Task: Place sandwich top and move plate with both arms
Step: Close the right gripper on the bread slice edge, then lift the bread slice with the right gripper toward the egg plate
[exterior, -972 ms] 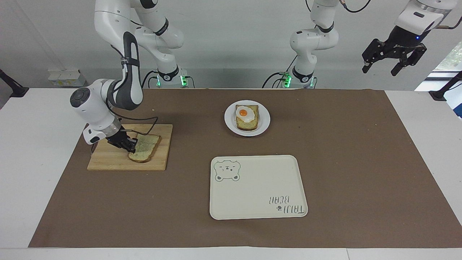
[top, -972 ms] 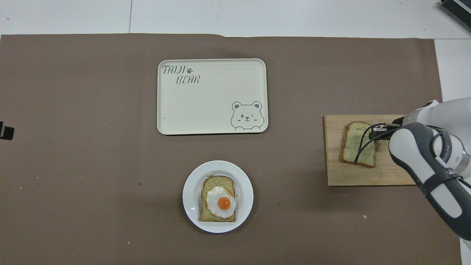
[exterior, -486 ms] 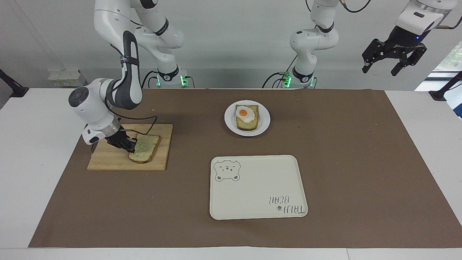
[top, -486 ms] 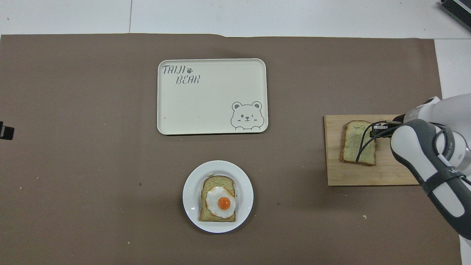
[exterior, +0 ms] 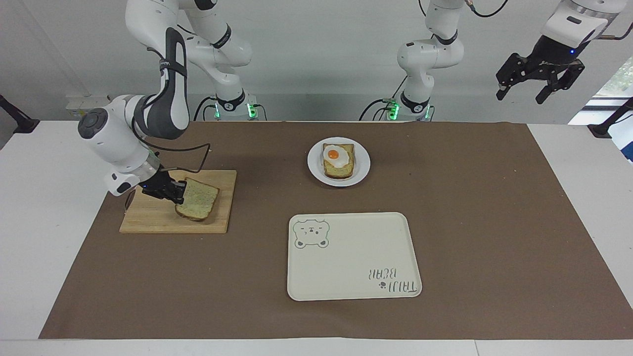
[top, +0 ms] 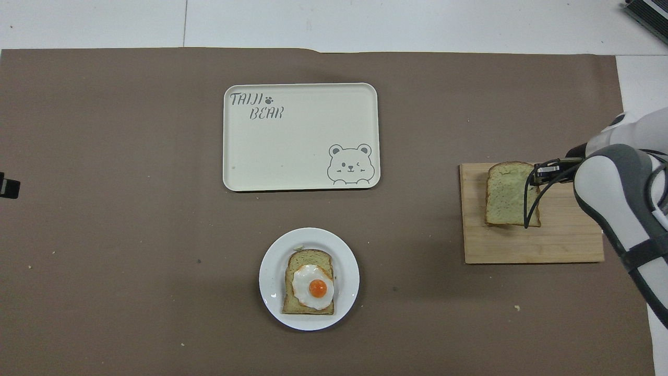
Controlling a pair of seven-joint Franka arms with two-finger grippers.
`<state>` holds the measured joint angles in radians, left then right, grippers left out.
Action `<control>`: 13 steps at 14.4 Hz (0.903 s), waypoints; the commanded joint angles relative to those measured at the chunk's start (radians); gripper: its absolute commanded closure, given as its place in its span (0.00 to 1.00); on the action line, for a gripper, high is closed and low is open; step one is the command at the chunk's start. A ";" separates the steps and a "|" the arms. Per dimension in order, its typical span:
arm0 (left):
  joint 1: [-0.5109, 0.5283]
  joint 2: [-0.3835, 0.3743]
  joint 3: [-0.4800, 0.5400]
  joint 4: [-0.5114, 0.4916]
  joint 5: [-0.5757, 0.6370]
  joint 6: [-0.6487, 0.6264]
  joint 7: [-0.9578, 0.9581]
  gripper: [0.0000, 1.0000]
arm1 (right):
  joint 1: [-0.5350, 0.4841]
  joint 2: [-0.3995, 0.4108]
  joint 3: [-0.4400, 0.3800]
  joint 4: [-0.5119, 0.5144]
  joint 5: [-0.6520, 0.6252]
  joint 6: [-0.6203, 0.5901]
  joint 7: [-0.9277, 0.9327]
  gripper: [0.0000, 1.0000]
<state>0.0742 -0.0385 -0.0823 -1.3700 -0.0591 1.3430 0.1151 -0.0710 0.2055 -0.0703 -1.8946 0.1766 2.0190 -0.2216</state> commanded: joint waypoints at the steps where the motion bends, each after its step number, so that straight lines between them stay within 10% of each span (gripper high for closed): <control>1: 0.007 -0.015 -0.005 -0.011 0.015 -0.008 -0.003 0.00 | -0.003 -0.024 0.017 0.040 0.029 -0.094 -0.050 1.00; 13: 0.007 -0.015 -0.005 -0.011 0.015 -0.008 -0.003 0.00 | -0.001 -0.037 0.210 0.081 0.173 -0.275 0.058 1.00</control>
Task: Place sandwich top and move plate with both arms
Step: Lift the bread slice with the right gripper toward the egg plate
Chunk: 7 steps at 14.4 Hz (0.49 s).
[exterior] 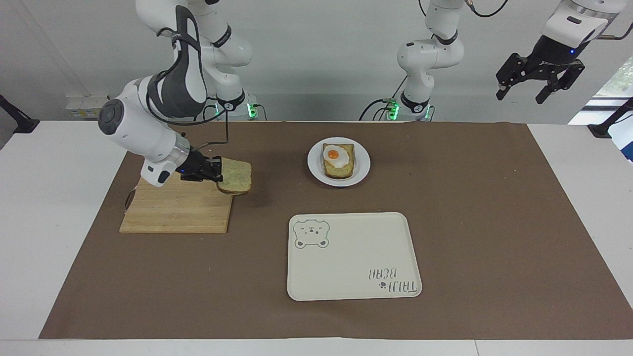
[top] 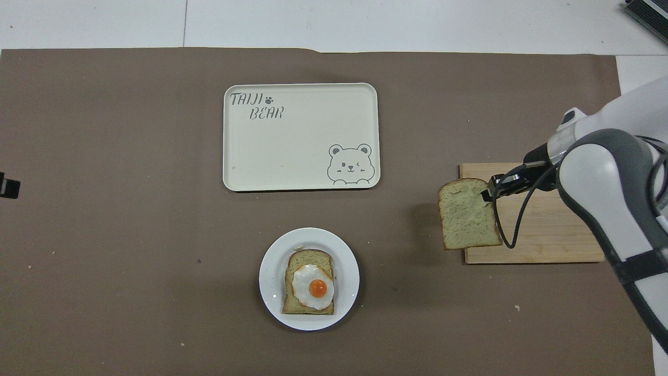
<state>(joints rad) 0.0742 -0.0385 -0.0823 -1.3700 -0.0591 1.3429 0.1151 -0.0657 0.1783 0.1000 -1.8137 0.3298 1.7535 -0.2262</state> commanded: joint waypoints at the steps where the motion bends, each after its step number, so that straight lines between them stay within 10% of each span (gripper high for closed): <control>1: 0.007 -0.015 -0.005 -0.012 0.015 -0.008 -0.002 0.00 | -0.006 -0.011 0.068 -0.001 0.021 -0.003 0.108 1.00; 7: 0.007 -0.015 -0.005 -0.011 0.015 -0.008 -0.003 0.00 | 0.116 -0.017 0.126 -0.021 0.121 0.035 0.272 1.00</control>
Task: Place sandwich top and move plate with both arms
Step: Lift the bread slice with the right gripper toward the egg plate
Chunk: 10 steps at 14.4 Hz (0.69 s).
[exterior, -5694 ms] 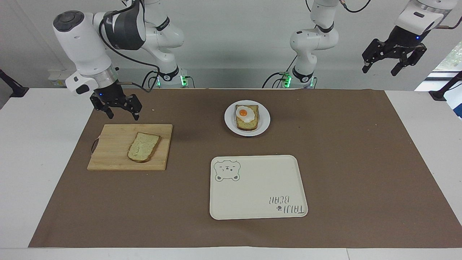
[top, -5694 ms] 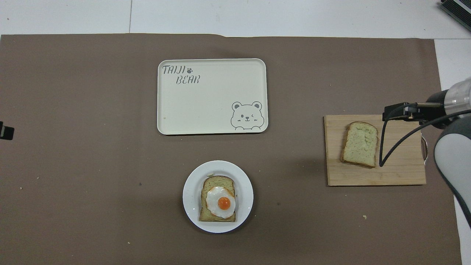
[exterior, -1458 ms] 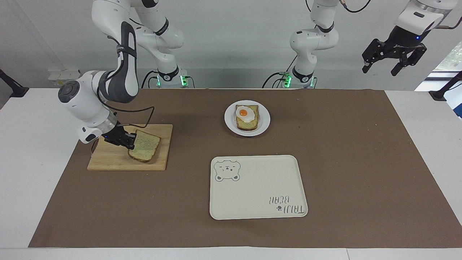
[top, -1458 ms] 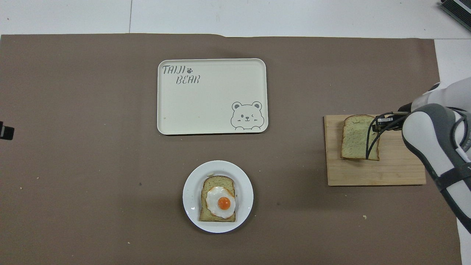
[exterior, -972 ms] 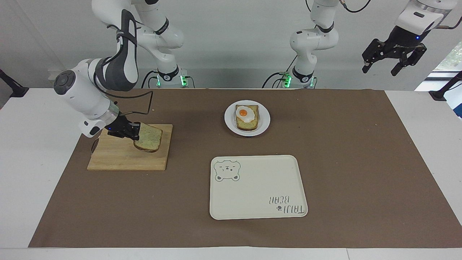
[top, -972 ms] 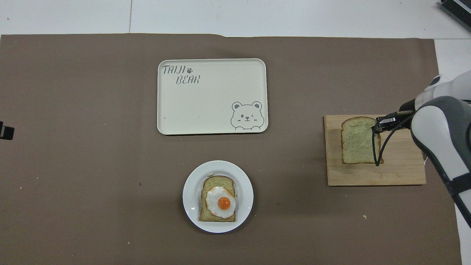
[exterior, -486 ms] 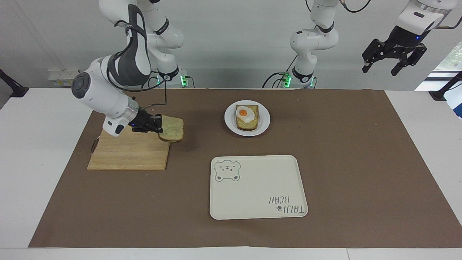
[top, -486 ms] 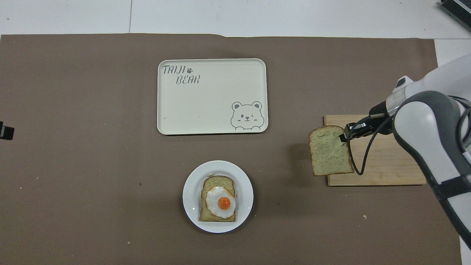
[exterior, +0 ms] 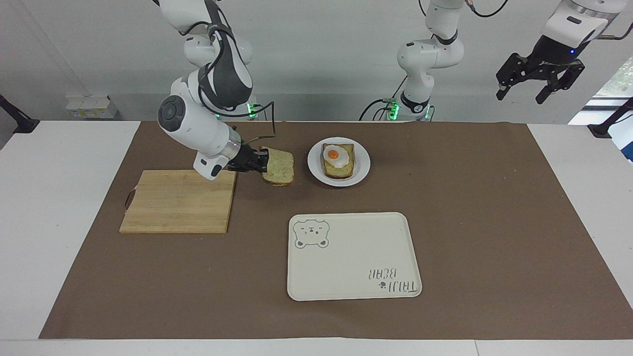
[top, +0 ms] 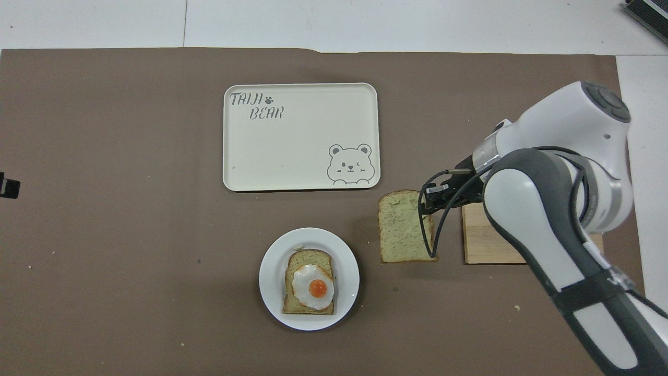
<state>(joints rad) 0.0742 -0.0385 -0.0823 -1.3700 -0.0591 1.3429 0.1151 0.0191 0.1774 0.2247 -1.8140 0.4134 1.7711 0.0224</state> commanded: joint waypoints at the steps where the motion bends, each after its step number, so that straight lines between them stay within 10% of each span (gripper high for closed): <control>1: 0.007 -0.015 -0.005 -0.011 0.015 -0.008 -0.002 0.00 | 0.073 -0.018 0.002 -0.031 0.050 0.052 0.049 1.00; 10: 0.007 -0.015 -0.005 -0.011 0.015 -0.008 -0.002 0.00 | 0.295 -0.009 0.002 -0.123 0.156 0.230 0.228 1.00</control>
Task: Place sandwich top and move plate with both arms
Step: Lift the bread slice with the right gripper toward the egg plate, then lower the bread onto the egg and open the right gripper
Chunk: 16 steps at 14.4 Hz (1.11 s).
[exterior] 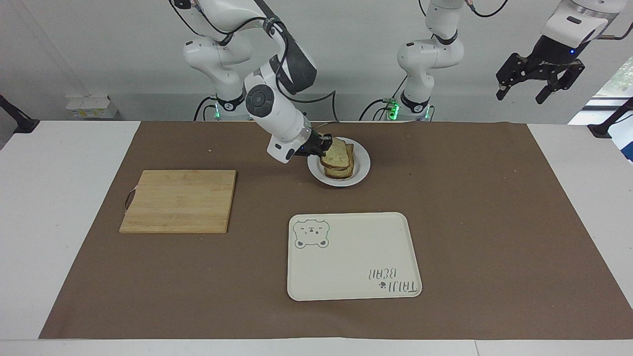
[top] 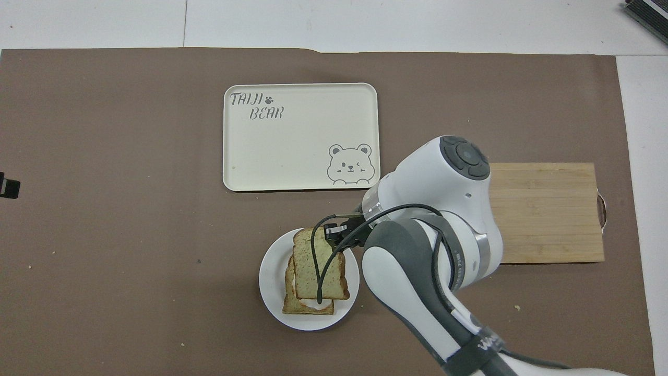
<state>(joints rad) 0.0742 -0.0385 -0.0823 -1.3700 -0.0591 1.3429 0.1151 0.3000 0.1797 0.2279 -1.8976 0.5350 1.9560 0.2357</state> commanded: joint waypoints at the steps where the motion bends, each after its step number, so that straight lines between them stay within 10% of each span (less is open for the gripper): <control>1: 0.007 -0.015 -0.005 -0.011 0.015 -0.008 -0.003 0.00 | 0.036 -0.006 -0.001 -0.055 0.034 0.075 0.014 1.00; 12: 0.007 -0.015 -0.005 -0.011 0.015 -0.008 -0.003 0.00 | 0.080 0.052 -0.002 -0.104 0.019 0.167 -0.030 1.00; 15: 0.007 -0.015 -0.005 -0.012 0.015 -0.008 -0.002 0.00 | 0.080 0.053 -0.002 -0.103 0.002 0.167 -0.030 0.00; 16: 0.007 -0.015 -0.005 -0.011 0.015 -0.008 -0.002 0.00 | 0.080 0.053 -0.002 -0.100 -0.016 0.169 -0.030 0.00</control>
<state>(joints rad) 0.0742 -0.0385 -0.0823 -1.3700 -0.0591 1.3429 0.1151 0.3822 0.2429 0.2251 -1.9847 0.5334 2.1080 0.2293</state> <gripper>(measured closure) 0.000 0.643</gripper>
